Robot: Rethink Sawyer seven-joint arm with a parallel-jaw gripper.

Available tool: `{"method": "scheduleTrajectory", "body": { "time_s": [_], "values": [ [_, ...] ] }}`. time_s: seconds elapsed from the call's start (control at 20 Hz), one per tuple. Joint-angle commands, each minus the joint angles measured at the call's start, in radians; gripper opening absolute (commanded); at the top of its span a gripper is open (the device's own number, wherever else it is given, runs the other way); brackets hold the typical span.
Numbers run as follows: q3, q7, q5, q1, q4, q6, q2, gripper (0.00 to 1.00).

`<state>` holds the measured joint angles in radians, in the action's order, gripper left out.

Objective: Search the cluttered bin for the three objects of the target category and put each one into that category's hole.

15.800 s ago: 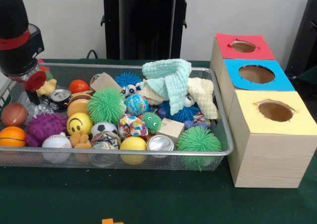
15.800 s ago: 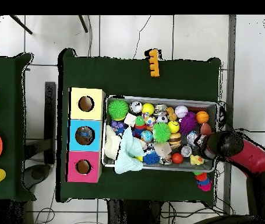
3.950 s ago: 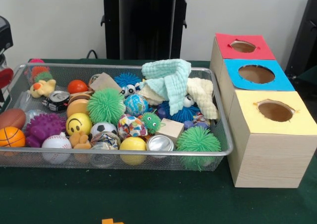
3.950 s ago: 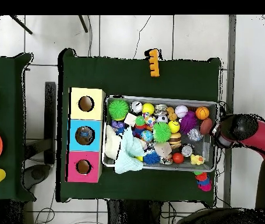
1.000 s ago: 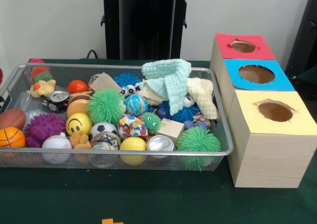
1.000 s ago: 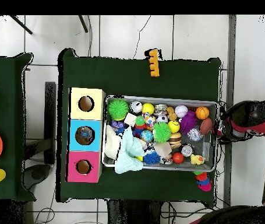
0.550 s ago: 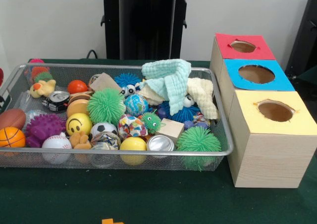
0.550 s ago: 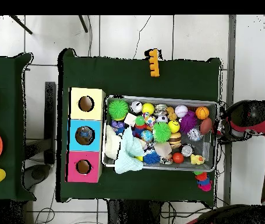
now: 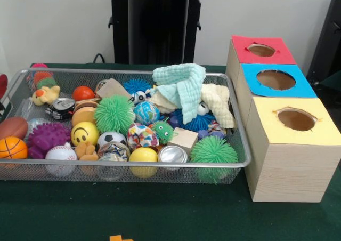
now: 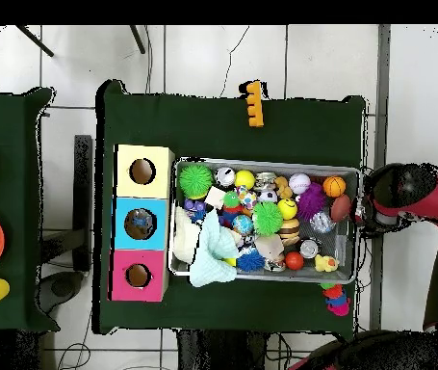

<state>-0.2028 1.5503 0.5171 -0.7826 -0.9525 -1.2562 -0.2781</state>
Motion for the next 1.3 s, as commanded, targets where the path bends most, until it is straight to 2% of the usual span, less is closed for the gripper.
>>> {"method": "scheduleTrajectory", "body": {
  "time_s": [0.05,0.15,0.55,0.7,0.95,1.1,1.3],
  "values": [
    [-0.103,0.253,-0.048,0.094,-0.108,0.439,0.136,0.0],
    [-0.099,0.237,-0.077,0.094,-0.11,0.394,0.121,0.0],
    [-0.078,0.224,-0.113,0.105,-0.168,0.368,0.056,0.0],
    [-0.062,0.205,-0.118,0.114,-0.195,0.334,0.003,0.0],
    [-0.045,0.122,-0.128,0.107,-0.231,0.274,-0.087,0.0],
    [-0.04,0.069,-0.141,0.089,-0.254,0.28,-0.115,0.0],
    [-0.046,0.027,-0.15,0.06,-0.279,0.357,-0.089,0.0]
  ]
}}
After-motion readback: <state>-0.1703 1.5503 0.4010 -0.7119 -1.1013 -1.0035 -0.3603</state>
